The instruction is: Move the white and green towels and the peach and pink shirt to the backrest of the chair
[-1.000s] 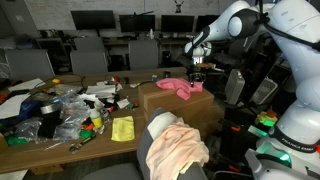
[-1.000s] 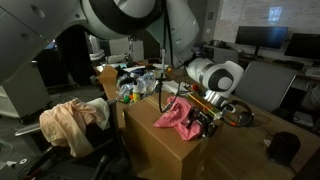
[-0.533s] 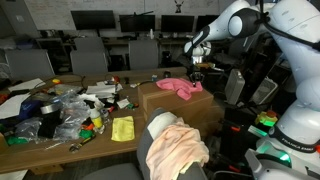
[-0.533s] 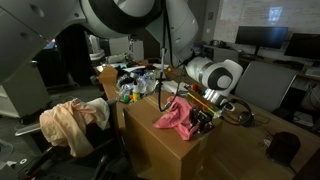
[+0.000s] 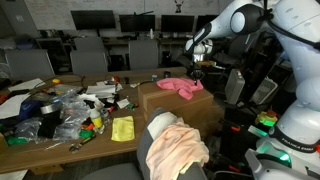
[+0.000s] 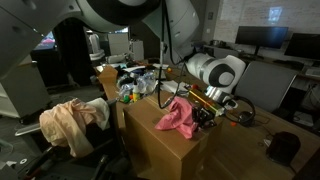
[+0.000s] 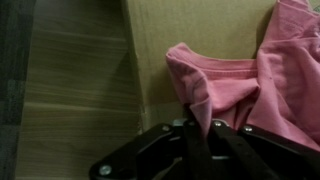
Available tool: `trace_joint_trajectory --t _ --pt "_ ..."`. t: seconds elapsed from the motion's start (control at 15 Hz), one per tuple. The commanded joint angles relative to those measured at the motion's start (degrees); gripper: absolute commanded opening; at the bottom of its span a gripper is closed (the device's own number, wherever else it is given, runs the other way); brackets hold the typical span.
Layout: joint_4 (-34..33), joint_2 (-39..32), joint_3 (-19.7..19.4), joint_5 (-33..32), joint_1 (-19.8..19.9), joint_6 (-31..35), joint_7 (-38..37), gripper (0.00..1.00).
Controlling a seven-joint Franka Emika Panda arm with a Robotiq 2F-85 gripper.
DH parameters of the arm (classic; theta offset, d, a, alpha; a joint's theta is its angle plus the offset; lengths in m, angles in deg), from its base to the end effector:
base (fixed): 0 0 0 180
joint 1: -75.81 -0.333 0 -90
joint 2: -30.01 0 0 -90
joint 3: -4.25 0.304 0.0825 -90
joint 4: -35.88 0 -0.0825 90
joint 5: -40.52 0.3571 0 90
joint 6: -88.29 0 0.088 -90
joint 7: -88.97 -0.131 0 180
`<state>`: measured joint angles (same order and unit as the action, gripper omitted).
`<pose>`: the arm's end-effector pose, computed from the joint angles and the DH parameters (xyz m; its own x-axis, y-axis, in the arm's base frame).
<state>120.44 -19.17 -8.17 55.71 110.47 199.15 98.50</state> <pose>0.4589 -0.4371 0.1355 0.6917 -0.6282 -0.3564 -0.6950 -0.7131 -0.0921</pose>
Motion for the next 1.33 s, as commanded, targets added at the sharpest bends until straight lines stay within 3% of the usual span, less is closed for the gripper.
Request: trace_joint_trajectory --t 0.0,0.67,1.0,1.27 --pt "10.45 10.42 0.35 0.55 0.96 4.87 3.49 0.01" --pt "36.84 40.33 -1.10 -0.87 -0.21 19.05 18.95 0.01" --pt "49.59 56.08 -3.78 -4.12 -3.78 25.01 25.03 0.01" --pt "57.01 68.71 -6.65 -10.13 -7.75 25.57 26.14 0.01"
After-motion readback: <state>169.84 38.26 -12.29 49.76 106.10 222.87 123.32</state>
